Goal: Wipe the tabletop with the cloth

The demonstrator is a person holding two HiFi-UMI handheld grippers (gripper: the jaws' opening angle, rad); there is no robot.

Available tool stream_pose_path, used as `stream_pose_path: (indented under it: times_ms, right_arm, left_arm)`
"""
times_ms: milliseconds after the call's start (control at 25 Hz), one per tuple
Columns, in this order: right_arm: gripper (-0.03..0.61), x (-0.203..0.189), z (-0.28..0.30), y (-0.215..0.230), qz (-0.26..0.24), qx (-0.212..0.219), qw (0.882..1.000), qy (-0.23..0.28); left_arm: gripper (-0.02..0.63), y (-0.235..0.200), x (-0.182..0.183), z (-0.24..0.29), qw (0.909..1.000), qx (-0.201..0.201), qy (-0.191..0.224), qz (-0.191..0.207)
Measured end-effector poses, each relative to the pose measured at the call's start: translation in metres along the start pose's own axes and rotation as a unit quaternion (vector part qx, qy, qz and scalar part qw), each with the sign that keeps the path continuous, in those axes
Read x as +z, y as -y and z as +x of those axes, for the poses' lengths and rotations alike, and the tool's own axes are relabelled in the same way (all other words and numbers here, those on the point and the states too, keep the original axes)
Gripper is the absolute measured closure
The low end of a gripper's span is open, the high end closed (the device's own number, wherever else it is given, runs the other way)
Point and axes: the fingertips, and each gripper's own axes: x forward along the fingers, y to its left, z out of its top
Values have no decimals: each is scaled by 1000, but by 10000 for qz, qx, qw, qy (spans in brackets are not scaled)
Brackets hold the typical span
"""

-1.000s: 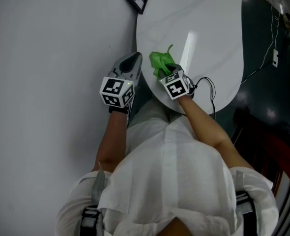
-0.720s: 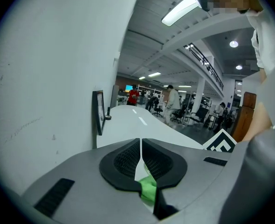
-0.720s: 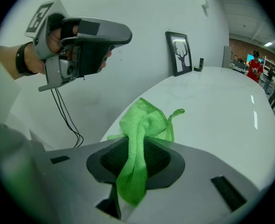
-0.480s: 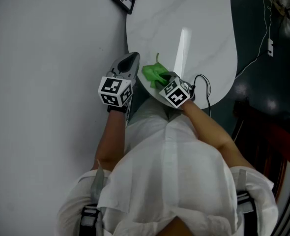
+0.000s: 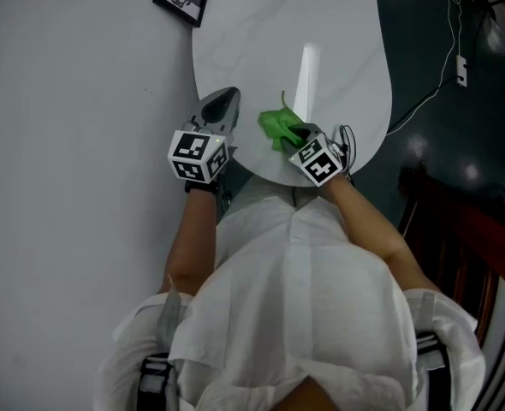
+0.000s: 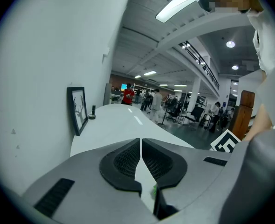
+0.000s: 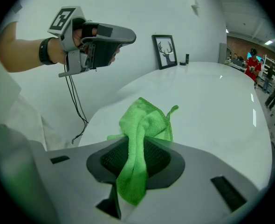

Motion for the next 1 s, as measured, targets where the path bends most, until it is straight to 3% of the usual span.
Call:
stream_pose_path:
  times_ms: [600, 1000]
  right_arm:
    - [494, -103, -91, 133, 606, -797, 9949, -154]
    - [494, -148, -129, 168, 795, -1058, 9910, -215]
  left_arm:
    - [588, 68, 12, 54, 9995, 269, 184, -45]
    - [588, 83, -9, 49, 9969, 723, 166, -250]
